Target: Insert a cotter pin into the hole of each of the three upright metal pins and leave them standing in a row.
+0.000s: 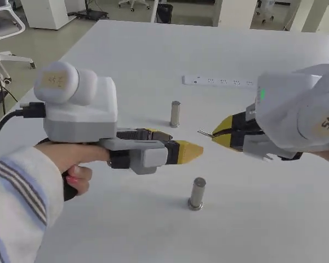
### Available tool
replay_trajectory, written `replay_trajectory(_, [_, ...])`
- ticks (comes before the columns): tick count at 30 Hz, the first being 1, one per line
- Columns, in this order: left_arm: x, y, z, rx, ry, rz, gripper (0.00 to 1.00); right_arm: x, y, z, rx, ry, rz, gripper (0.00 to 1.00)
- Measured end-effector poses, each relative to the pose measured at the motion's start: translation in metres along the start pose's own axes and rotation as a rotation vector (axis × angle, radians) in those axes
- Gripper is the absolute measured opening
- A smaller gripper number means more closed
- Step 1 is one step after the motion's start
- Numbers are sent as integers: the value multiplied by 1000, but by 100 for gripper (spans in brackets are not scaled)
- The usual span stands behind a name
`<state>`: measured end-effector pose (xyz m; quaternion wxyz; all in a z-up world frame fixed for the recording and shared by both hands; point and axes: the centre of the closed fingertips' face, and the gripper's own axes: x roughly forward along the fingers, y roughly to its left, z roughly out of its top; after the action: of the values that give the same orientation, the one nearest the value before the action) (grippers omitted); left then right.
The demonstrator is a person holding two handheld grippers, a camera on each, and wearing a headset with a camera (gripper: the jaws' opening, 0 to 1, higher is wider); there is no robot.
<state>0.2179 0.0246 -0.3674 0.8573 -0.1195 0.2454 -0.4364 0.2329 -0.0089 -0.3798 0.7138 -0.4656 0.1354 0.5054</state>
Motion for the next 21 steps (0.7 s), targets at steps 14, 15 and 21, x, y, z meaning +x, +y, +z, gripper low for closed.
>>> replay_trajectory(14, [14,-11,-3,-16,41,-53,21,0,12,10,-23,-12,19,0])
replay_trajectory(15, [14,-11,-3,-19,40,-53,21,0,12,10,-26,-13,21,0])
replay_trajectory(21, [16,-12,-2,-42,38,-58,12,-2,15,13,-31,-18,24,0])
